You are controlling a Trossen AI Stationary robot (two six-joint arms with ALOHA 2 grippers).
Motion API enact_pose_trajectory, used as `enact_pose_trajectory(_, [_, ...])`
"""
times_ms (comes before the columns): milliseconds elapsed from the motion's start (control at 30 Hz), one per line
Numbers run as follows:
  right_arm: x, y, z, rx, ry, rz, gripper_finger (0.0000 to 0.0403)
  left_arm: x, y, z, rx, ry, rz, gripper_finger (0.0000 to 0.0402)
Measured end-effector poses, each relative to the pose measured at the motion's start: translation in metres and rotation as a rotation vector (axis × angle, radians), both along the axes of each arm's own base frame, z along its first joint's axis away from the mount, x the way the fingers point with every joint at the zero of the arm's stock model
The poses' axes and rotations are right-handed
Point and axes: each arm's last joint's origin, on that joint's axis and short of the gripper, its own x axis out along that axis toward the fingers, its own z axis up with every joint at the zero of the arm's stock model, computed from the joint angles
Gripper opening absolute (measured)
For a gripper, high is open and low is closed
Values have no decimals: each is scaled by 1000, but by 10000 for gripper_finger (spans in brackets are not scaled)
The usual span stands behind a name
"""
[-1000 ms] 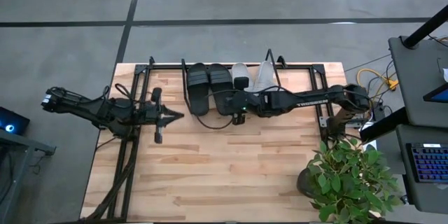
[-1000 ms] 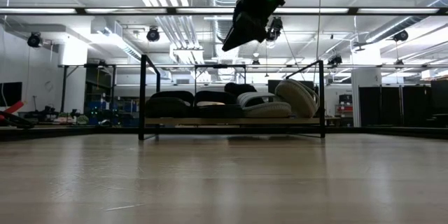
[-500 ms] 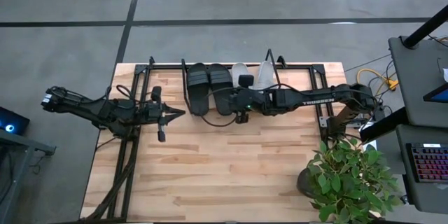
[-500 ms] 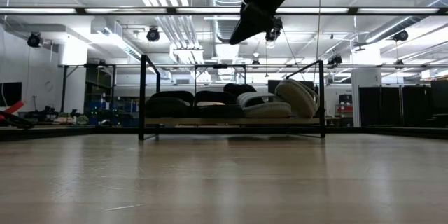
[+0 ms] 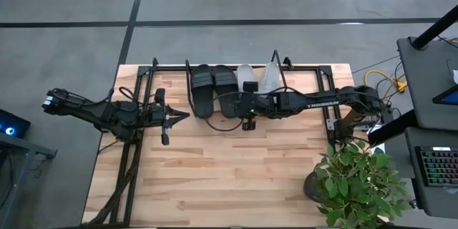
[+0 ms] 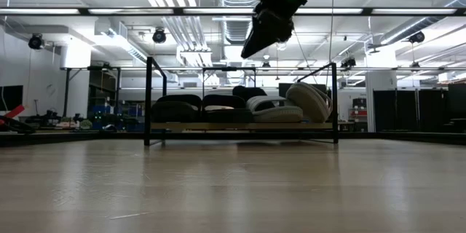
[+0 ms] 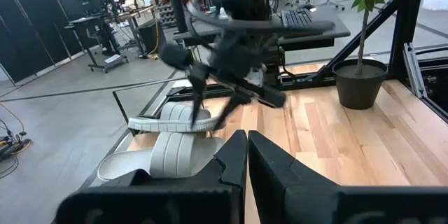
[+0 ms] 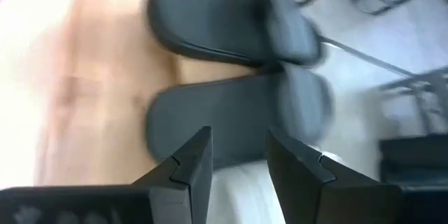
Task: Pick and place slides into the shelf
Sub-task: Adjust the black slide from the shelf
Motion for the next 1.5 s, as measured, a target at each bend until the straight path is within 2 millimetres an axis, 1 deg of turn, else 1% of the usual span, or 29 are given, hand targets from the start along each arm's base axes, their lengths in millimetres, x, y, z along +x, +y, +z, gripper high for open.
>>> enact_pose_trajectory(233, [16, 0, -35, 24, 84, 32, 122, 0, 0, 2, -9, -21, -10, 0])
enact_pose_trajectory(333, [21, 4, -57, 9, 170, 57, 117, 0, 0, 2, -9, -21, -10, 0])
enact_pose_trajectory(400, [24, 7, -64, 4, 194, 76, 113, 0, 0, 2, -9, -21, -10, 0])
enact_pose_trajectory(500, [25, 14, -66, 10, 187, 81, 108, 0, 0, 2, -9, -21, -10, 0])
enact_pose_trajectory(667, [24, 34, -63, 3, 180, 131, 106, 0, 0, 1, -8, -18, -11, 0])
enact_pose_trajectory(867, [27, 49, -78, -160, 228, 108, 129, 0, 0, 1, -11, -21, -13, 0])
enact_pose_trajectory(1000, [32, 50, -87, -216, 235, 87, 143, 0, 0, 2, -11, -22, -13, 0])
enact_pose_trajectory(1200, [37, 47, -103, -248, 270, 87, 141, 0, 0, 1, -10, -17, -14, 0])
enact_pose_trajectory(1333, [39, 45, -102, -255, 247, 68, 139, 0, 0, 1, -10, -16, -14, 0])
enact_pose_trajectory(1500, [40, 35, -103, -229, 250, 58, 143, 0, 0, 1, -10, -16, -14, 0])
